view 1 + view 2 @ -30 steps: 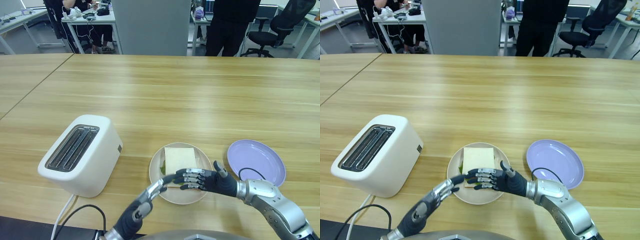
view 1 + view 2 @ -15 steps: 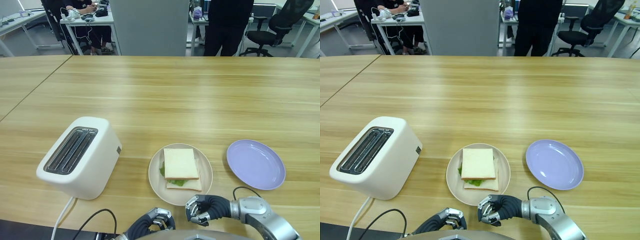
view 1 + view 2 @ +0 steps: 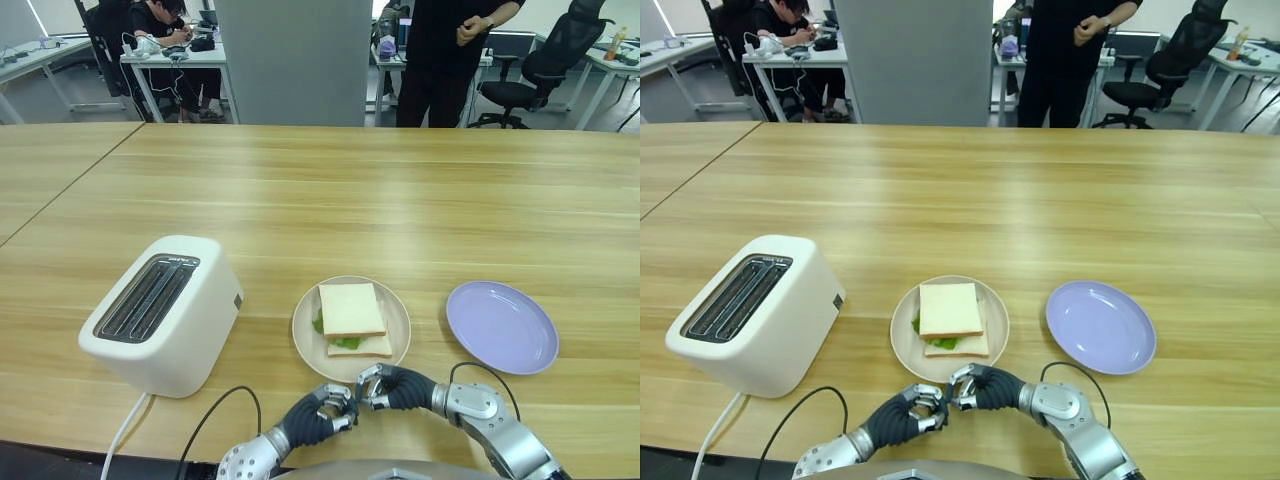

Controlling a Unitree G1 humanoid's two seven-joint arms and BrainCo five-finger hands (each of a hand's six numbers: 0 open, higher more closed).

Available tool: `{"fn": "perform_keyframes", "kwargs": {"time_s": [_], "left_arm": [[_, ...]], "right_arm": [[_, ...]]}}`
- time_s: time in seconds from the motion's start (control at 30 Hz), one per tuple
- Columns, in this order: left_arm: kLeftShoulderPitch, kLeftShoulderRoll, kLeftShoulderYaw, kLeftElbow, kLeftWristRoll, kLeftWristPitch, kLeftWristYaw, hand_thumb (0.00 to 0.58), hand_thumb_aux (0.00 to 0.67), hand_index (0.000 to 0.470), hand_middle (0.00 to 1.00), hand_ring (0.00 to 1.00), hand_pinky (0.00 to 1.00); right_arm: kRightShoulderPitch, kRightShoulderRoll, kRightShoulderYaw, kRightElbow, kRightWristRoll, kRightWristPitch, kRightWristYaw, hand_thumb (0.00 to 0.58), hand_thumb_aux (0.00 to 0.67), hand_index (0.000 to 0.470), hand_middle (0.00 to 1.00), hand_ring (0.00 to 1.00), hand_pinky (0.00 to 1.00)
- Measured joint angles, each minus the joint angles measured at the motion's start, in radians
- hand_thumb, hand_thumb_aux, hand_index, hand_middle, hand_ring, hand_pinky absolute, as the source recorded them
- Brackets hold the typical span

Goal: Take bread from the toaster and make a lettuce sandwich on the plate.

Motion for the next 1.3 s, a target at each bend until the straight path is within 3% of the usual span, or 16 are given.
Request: {"fn": "perform_keyframes", "kwargs": {"time_s": [0.13,0.53,0.9,1.17,1.2,1.23,1.27,1.3], "left_arm": [[-0.149,-0.066,0.019,0.117,0.025,0.007,0.047,0.58,0.67,0.46,0.51,0.51,0.51],[-0.464,-0.122,0.067,0.473,0.083,-0.075,0.146,0.58,0.67,0.46,0.48,0.48,0.48],[-0.643,-0.117,0.115,0.726,0.11,-0.151,0.226,0.58,0.67,0.46,0.47,0.47,0.47],[-0.666,-0.119,0.145,0.781,0.11,-0.19,0.256,0.58,0.67,0.46,0.47,0.47,0.47],[-0.661,-0.121,0.146,0.779,0.109,-0.195,0.254,0.559,0.541,0.372,0.47,0.47,0.47],[-0.648,-0.125,0.151,0.76,0.106,-0.2,0.249,0.559,0.541,0.372,0.47,0.47,0.47],[-0.628,-0.128,0.154,0.739,0.1,-0.204,0.243,0.5,0.42,0.289,0.46,0.46,0.46],[-0.587,-0.132,0.157,0.691,0.087,-0.211,0.232,0.0,0.0,0.0,0.33,0.33,0.33]], "right_arm": [[-0.112,0.085,-0.032,0.089,-0.046,0.063,-0.101,0.58,0.67,0.46,1.0,1.0,1.0],[-0.466,0.259,-0.134,0.531,-0.082,0.037,-0.232,0.58,0.67,0.46,1.0,1.0,1.0],[-0.621,0.326,-0.216,0.822,-0.086,-0.073,-0.283,0.58,0.67,0.46,1.0,1.0,1.0],[-0.639,0.331,-0.238,0.87,-0.088,-0.123,-0.287,0.58,0.67,0.46,1.0,1.0,1.0],[-0.634,0.33,-0.238,0.866,-0.09,-0.127,-0.284,0.472,0.381,0.262,0.96,0.96,0.96],[-0.619,0.327,-0.238,0.846,-0.089,-0.133,-0.276,0.472,0.381,0.262,0.96,0.96,0.96],[-0.602,0.323,-0.237,0.821,-0.088,-0.136,-0.267,0.148,0.092,0.063,0.89,0.89,0.89],[-0.564,0.314,-0.235,0.77,-0.087,-0.137,-0.254,0.0,0.0,0.0,0.39,0.39,0.39]]}}
